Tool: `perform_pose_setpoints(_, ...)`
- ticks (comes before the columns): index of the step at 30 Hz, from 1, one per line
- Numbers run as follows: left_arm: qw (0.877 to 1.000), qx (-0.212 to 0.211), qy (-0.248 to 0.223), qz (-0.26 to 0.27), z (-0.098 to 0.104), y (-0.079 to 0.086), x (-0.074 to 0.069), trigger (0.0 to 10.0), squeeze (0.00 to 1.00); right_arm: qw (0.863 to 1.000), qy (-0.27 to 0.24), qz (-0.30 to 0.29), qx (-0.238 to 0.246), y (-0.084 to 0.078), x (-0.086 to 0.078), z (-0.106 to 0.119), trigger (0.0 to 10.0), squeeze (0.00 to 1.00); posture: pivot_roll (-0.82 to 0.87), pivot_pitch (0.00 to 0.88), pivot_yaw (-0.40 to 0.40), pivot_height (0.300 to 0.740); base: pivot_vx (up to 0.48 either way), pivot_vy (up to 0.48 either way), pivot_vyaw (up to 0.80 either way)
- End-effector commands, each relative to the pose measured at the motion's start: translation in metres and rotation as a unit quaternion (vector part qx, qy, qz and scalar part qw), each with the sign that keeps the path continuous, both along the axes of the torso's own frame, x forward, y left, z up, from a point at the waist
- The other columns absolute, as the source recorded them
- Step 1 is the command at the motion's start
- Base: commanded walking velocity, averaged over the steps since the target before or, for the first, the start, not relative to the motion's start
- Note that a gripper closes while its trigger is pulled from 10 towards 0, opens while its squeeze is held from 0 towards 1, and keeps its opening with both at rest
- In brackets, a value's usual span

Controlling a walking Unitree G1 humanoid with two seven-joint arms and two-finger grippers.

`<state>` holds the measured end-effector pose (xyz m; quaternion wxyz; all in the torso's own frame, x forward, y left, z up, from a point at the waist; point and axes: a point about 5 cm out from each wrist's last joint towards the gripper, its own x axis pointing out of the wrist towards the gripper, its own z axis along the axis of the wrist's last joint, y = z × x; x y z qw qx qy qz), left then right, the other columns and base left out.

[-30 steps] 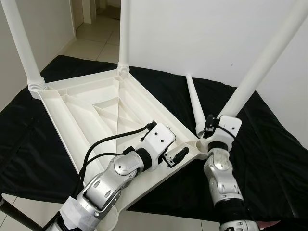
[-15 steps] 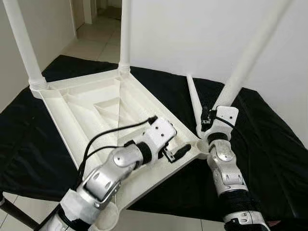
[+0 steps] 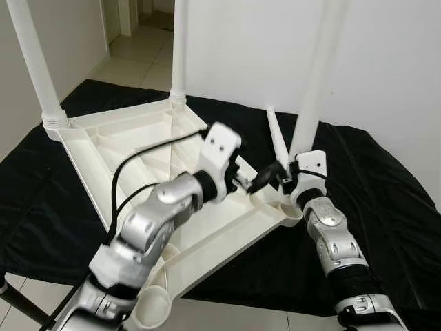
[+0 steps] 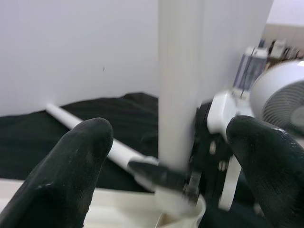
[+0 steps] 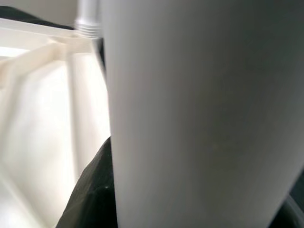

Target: Building children table

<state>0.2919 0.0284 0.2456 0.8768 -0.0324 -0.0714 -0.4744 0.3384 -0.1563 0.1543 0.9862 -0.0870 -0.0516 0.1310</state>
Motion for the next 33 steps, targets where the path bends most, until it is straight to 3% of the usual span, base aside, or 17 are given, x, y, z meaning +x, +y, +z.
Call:
perform_pose_setpoints(1, 0.999, -0.017, 0.009, -0.027, 0.007, -0.003, -0.001, 10.0, 0.00, 0.999, 0.001, 0.032, -0.007, -0.002, -0.002, 0.004, 10.0, 0.00, 0.04, 0.000, -0.135, 0.740, 0.000, 0.000, 0.00)
perform_pose_setpoints(8, 0.997, -0.053, 0.000, -0.064, 0.025, -0.005, -0.002, 10.0, 0.00, 0.996, 0.010, 0.081, -0.024, 0.002, -0.004, 0.004, 10.0, 0.00, 0.04, 0.000, -0.136, 0.740, 0.000, 0.000, 0.00)
perform_pose_setpoints(16, 0.996, -0.056, 0.003, -0.067, 0.034, -0.006, 0.006, 10.0, 0.00, 0.984, 0.024, 0.162, -0.065, 0.013, -0.008, 0.001, 10.0, 0.00, 0.04, 0.000, -0.132, 0.740, 0.000, 0.000, 0.00)
perform_pose_setpoints(33, 0.997, -0.058, 0.004, -0.047, 0.042, -0.006, 0.017, 10.0, 0.00, 0.974, 0.042, 0.206, -0.081, 0.019, -0.010, -0.003, 10.0, 0.00, 0.04, 0.000, -0.120, 0.740, 0.000, 0.000, 0.00)
